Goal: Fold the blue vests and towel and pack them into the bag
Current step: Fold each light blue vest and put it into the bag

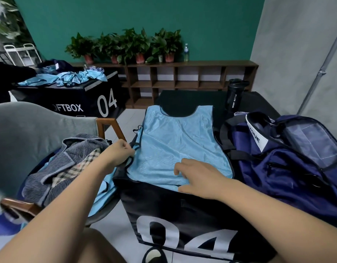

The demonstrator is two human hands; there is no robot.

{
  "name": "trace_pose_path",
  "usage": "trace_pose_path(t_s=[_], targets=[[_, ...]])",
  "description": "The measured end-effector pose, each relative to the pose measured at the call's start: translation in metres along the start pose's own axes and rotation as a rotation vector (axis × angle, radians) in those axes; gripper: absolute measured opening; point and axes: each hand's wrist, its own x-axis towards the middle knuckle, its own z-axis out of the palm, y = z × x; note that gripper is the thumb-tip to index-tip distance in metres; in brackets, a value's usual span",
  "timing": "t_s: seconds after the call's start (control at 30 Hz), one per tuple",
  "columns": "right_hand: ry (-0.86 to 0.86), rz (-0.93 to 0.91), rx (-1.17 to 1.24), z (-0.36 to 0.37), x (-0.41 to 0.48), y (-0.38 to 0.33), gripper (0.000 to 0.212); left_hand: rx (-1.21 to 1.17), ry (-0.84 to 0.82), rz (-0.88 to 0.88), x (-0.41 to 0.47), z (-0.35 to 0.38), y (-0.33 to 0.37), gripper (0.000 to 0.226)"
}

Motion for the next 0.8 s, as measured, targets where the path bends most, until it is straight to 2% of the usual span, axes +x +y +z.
trace_pose_path(t_s=[0.07, 0.17, 0.3, 0.37, 0.43, 0.53, 0.63, 0.7, 0.8], targets=[[0.082, -0.011, -0.024, 0.007, 0.005, -0.007, 0.045, -0.248, -0.044, 0.004, -0.001, 0.006, 0.004, 0.008], [0.140, 0.025, -0.033, 0.012, 0.012, -0.014, 0.047, -0.496, -0.135, 0.047, -0.005, 0.019, 0.015, 0.021], [0.141, 0.037, -0.044, 0.015, 0.021, -0.015, 0.015, -0.551, -0.213, 0.092, -0.009, 0.027, 0.023, 0.023], [0.141, 0.092, 0.012, 0.015, 0.023, -0.012, 0.015, -0.567, -0.236, 0.121, -0.010, 0.025, 0.023, 0.024], [0.141, 0.162, 0.083, 0.014, 0.024, -0.007, 0.018, -0.460, -0.249, 0.176, -0.011, 0.021, 0.017, 0.035], [0.134, 0.233, 0.181, 0.011, 0.023, 0.001, 0.017, -0.093, -0.218, 0.229, -0.011, 0.013, 0.003, 0.045], [0.103, 0.237, 0.236, 0.010, 0.020, 0.005, 0.015, 0.277, -0.189, 0.292, -0.010, 0.008, -0.005, 0.037], [0.088, 0.235, 0.254, 0.011, 0.020, 0.005, 0.015, 0.423, -0.252, 0.318, -0.015, 0.006, -0.003, 0.034], [0.080, 0.240, 0.262, 0.011, 0.022, 0.005, 0.015, 0.586, -0.405, 0.296, -0.025, 0.009, 0.002, 0.043]])
